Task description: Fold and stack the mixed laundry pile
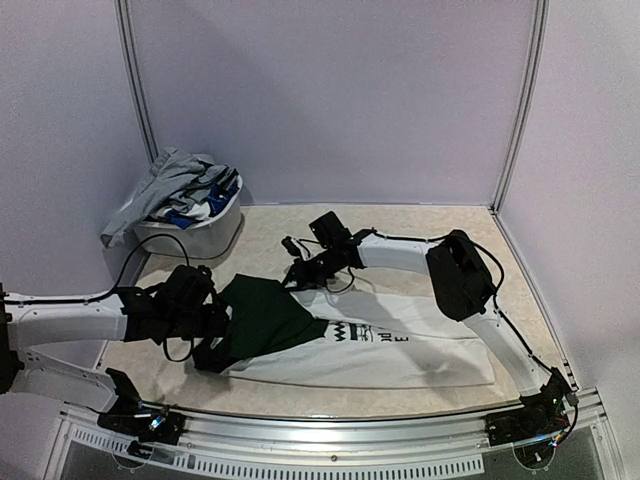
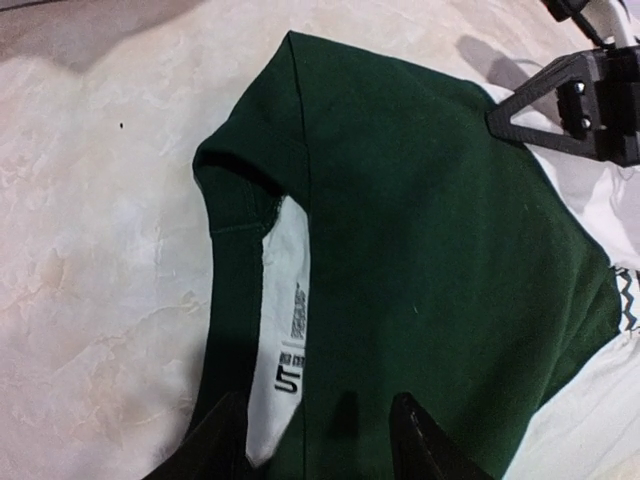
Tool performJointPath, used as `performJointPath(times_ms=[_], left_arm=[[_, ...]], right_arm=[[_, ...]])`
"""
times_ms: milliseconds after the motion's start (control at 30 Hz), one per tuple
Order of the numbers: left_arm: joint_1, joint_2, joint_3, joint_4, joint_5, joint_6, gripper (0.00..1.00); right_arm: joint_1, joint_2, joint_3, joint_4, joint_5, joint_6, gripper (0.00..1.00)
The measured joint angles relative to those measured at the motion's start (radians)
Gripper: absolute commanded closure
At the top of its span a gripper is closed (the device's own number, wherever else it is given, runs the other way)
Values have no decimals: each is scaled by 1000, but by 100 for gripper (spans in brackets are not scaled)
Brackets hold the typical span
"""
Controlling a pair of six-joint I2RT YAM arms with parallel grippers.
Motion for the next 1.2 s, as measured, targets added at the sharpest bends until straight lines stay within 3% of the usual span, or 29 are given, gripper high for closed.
performJointPath(times_ms=[233,633,700,900,1200], left_arm=[[0,-21,0,-3,-1,0,47],[0,-36,0,-6,-16,1,42],[0,-31,0,-5,-15,4,42],[0,11,1,15,2,13,41],[-35,133,22,109,68,19,38]], right_arm=[[-79,-20,-80,132,57,142,99],[-475,-40,-125,248,250,407,98],[-534,-40,-135,266,272,449,91],[-616,-64,-164,307,293,517,49],[-614,-202,-264,227,309,449,31]])
